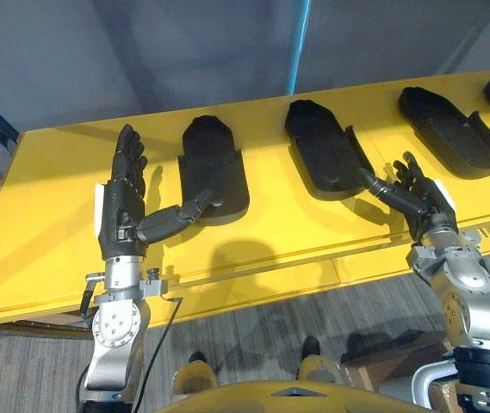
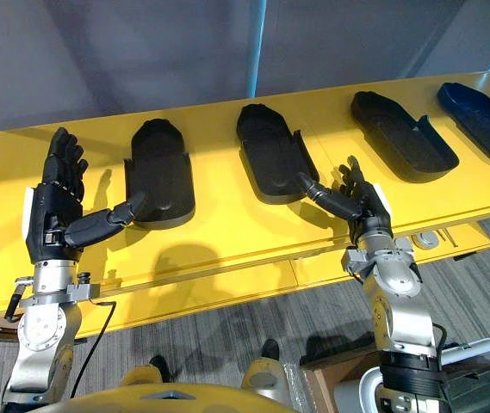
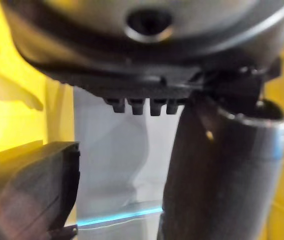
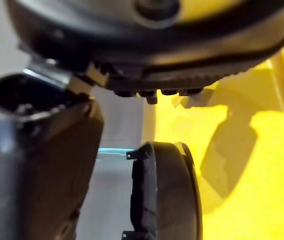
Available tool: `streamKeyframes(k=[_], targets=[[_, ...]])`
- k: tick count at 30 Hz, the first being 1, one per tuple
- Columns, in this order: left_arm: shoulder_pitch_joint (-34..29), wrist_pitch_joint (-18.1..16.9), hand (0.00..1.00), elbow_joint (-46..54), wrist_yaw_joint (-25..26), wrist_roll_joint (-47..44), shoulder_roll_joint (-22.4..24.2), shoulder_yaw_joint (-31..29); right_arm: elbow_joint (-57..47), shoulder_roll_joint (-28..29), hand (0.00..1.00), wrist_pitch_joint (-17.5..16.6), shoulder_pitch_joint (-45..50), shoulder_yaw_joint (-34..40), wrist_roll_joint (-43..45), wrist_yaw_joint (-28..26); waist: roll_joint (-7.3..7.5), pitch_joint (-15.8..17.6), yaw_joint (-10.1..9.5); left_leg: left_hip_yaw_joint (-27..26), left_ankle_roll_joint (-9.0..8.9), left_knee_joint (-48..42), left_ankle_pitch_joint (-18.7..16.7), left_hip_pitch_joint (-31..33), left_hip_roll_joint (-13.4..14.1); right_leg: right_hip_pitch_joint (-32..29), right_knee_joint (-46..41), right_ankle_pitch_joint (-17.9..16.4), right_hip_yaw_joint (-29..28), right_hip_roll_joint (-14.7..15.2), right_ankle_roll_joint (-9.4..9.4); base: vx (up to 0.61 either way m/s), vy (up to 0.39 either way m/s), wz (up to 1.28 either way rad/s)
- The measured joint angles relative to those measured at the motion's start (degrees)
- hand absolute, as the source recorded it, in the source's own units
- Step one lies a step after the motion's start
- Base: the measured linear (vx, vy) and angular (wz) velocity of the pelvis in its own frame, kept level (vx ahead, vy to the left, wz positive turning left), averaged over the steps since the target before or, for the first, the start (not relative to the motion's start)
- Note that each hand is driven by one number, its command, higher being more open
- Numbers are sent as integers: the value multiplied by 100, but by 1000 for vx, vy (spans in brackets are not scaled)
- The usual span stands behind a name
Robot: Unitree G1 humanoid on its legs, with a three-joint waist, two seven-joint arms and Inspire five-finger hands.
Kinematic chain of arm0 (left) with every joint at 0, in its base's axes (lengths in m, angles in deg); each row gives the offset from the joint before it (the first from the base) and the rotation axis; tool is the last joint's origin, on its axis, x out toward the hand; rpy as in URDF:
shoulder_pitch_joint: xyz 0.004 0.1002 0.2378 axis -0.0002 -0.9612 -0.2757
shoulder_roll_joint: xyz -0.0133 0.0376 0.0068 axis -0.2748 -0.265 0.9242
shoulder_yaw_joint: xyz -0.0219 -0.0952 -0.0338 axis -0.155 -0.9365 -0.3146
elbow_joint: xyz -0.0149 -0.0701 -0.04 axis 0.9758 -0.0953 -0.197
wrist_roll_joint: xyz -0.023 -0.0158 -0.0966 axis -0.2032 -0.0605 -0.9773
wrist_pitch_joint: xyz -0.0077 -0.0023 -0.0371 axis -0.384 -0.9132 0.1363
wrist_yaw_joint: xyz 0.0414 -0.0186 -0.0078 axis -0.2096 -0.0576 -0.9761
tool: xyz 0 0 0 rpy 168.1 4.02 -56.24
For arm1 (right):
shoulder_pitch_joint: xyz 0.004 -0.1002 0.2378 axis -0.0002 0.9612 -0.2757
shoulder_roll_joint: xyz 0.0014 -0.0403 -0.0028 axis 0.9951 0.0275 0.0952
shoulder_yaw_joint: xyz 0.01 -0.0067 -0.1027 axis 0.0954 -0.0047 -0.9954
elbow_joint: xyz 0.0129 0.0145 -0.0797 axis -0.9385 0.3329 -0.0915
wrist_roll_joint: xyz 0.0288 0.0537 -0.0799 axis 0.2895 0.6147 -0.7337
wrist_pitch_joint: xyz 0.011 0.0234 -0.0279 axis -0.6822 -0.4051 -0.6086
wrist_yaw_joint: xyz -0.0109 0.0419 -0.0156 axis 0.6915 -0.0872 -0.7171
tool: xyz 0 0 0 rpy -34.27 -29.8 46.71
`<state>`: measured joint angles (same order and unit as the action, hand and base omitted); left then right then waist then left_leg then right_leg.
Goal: Walk over and take three plastic housings, then place them on the shelf
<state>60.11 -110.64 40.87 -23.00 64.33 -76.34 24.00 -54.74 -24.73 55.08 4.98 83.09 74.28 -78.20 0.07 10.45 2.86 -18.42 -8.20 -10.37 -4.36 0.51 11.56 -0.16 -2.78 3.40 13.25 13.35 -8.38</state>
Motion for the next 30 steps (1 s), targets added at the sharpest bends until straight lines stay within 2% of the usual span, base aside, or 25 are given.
streamKeyframes(k=[14, 18, 30], targets=[[-8, 2, 100, 262, -206, 2, 1, -43, 73, 392, 100, -567, 367, -24, -2, -244, 41, -81, 25, 36, -18, 203, 124, -99, 3, 25, -2, -32, 41, -40, 42, -2, -5, 1], [-11, 2, 100, 262, -248, 1, 10, -47, 47, 507, 100, -606, 486, -85, -2, -285, 87, -157, 34, 31, -26, 262, 149, -122, 3, 23, -2, -39, 44, -52, 53, 0, 0, 0], [-22, 2, 100, 262, -315, 1, 47, -110, -136, 508, 100, -651, 677, -313, -3, -450, 97, -201, 31, 14, -28, 307, 172, -169, 2, 42, -2, -39, 35, -55, 54, 0, 0, 0]])
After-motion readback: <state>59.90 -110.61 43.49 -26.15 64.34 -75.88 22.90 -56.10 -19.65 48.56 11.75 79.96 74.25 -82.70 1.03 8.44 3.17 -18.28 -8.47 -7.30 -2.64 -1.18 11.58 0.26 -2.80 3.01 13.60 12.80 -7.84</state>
